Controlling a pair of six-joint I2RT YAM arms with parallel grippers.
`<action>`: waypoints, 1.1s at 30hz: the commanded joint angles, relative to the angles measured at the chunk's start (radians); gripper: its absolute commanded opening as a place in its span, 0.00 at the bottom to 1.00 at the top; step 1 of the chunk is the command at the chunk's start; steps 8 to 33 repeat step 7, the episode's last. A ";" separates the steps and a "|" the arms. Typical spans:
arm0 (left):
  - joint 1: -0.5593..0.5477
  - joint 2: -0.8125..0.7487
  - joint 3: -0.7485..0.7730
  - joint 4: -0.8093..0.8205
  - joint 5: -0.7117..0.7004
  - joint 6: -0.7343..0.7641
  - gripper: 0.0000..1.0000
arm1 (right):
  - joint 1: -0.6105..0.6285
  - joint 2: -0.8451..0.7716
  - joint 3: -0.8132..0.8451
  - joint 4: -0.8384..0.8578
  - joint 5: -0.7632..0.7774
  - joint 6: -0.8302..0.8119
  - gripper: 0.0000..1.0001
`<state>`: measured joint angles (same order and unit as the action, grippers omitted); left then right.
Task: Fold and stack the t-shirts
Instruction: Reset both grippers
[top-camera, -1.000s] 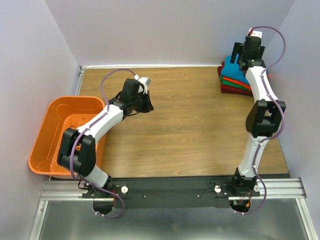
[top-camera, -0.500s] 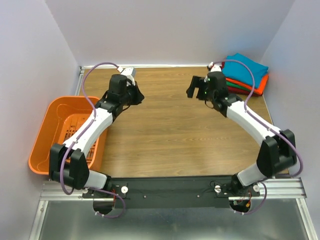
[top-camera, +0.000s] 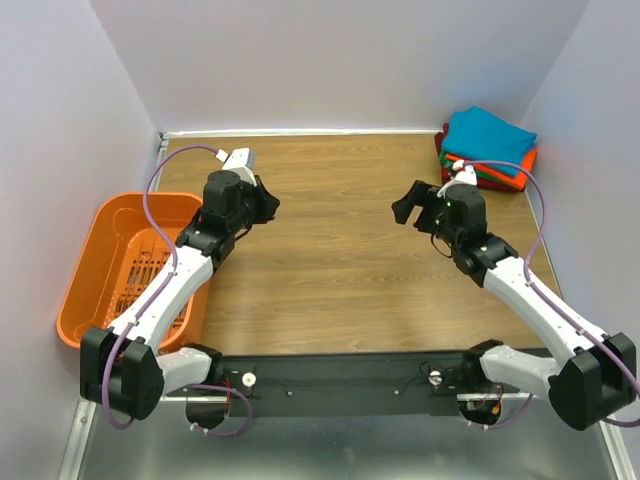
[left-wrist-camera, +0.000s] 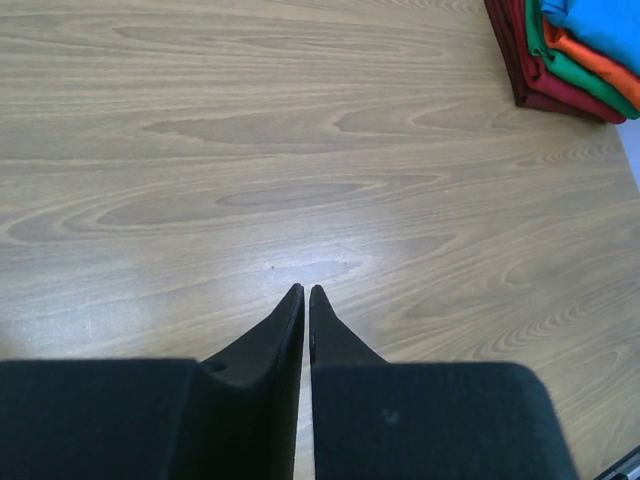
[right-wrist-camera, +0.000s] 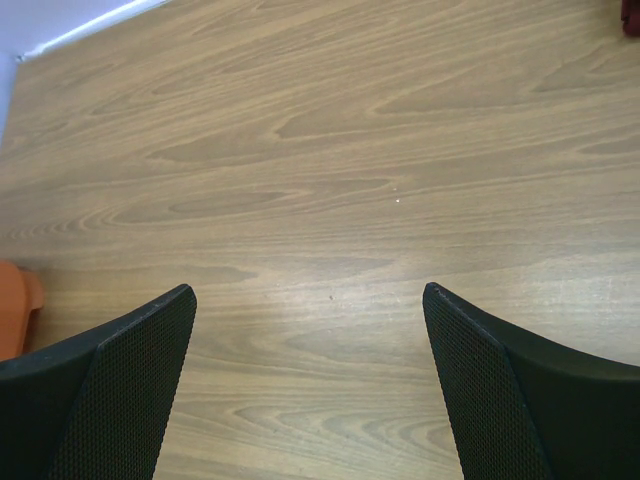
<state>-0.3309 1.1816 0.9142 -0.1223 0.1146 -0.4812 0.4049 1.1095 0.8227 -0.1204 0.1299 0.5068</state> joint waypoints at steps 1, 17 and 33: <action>0.001 -0.020 -0.002 0.049 -0.032 -0.014 0.12 | 0.000 0.006 0.004 0.025 0.054 0.006 1.00; 0.001 -0.023 -0.003 0.049 -0.032 -0.014 0.12 | 0.002 0.036 0.033 0.027 0.074 0.002 1.00; 0.001 -0.023 -0.003 0.049 -0.032 -0.014 0.12 | 0.002 0.036 0.033 0.027 0.074 0.002 1.00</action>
